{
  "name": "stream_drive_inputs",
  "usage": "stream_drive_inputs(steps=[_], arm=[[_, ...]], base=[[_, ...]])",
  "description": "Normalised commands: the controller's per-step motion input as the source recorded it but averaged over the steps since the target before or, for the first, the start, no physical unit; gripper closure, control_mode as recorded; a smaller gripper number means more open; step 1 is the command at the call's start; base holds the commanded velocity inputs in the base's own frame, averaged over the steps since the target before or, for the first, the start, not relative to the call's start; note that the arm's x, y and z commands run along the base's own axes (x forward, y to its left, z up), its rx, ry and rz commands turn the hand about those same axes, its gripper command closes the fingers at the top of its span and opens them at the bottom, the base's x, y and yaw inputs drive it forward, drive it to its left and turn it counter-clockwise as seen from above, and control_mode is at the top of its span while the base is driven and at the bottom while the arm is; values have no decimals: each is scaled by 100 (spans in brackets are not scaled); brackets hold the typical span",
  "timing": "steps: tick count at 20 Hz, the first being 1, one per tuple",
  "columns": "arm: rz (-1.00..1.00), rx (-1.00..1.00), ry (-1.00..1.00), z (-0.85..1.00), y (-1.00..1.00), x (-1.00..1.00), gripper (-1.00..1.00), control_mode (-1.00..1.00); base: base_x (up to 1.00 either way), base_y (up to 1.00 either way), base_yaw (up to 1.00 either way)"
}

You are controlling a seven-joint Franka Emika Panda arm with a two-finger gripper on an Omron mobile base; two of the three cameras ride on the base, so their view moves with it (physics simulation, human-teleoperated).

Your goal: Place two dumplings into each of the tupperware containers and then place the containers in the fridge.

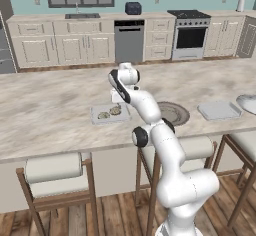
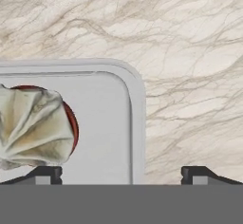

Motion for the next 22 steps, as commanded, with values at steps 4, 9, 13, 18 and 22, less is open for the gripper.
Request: stream_drive_inputs(steps=[4,9,13,18,22], arm=[[0,0,0,-16,0,0,-100,-100],[0,0,0,-12,-2,0,-100,-100],[0,0,0,-23,-8,0,-100,-100],[0,0,0,-22,-11,0,-100,-100],[0,0,0,-4,-1,0,-100,-100]], base=[[0,0,0],[0,0,0],[0,0,0],[0,0,0],[0,0,0]])
